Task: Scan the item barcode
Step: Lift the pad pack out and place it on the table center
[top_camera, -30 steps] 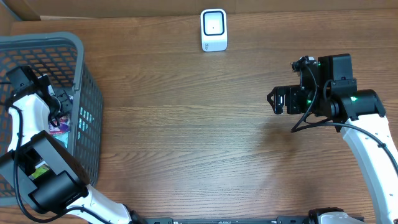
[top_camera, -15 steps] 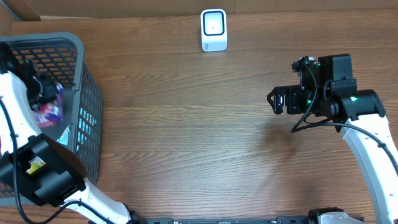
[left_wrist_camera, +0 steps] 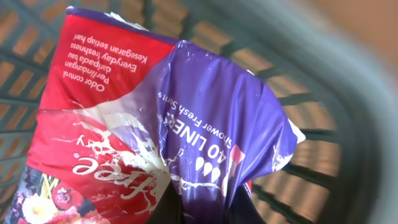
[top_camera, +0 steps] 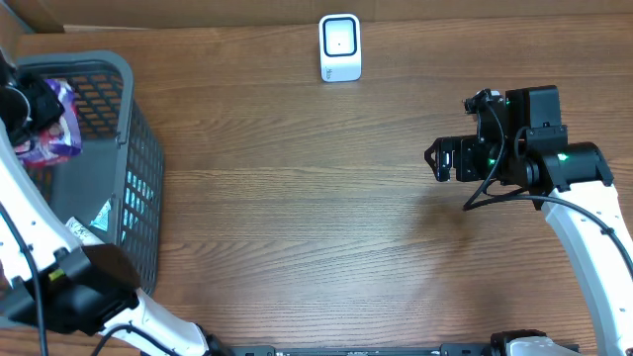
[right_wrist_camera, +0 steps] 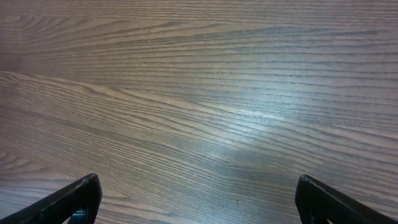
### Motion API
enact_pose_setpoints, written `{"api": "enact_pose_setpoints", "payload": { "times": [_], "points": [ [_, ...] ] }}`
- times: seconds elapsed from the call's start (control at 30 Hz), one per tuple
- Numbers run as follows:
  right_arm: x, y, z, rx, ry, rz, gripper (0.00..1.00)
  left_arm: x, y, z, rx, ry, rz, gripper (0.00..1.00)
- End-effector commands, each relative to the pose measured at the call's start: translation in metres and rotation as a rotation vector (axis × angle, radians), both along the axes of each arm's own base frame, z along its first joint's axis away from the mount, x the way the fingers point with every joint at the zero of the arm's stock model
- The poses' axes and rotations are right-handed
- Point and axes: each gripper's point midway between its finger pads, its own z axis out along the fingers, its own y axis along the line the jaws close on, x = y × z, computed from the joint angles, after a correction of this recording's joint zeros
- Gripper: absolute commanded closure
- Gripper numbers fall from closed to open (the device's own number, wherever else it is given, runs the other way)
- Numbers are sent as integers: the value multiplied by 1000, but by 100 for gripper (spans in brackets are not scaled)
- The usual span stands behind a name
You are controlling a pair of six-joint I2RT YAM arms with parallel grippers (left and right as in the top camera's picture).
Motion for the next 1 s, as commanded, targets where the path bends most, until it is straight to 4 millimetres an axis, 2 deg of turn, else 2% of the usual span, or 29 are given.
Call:
{"api": "enact_pose_setpoints", "payload": {
  "times": [0.0,0.03,0.1,0.13,0.23,0.33,0.43,0.57,0.67,0.8,0.83,0.9,0.93,0.97],
  "points": [
    [4,4,7,7,-22,13,0,-17,-41,103,5,-286,-39,96],
    [4,4,7,7,-22,13,0,-20,-49,114,3,-316,-52,96],
    [4,4,7,7,-22,13,0,-32,-77,143,3,-400,-117,96],
    [4,4,7,7,-22,13,0,-36,-86,150,3,-417,-137,96],
    [4,4,7,7,-22,13,0,-50,-130,168,13,-450,-232,96],
    [4,4,7,7,-22,13,0,-57,-172,167,33,-417,-321,96],
    [4,4,7,7,-22,13,0,-58,-207,149,51,-329,-397,96],
    [4,4,7,7,-22,13,0,-52,-249,106,50,-165,-449,96],
    [4,4,7,7,-22,13,0,-44,-282,62,23,-42,-501,96],
    [4,4,7,7,-22,13,0,-29,-324,-7,-22,100,-544,96],
    [4,4,7,7,-22,13,0,-20,-345,-48,-40,164,-556,96],
    [4,4,7,7,-22,13,0,-16,-361,-84,-56,220,-571,96],
    [4,4,7,7,-22,13,0,-15,-374,-114,-69,278,-591,96],
    [4,4,7,7,-22,13,0,-15,-379,-126,-74,304,-600,96]
  ]
}}
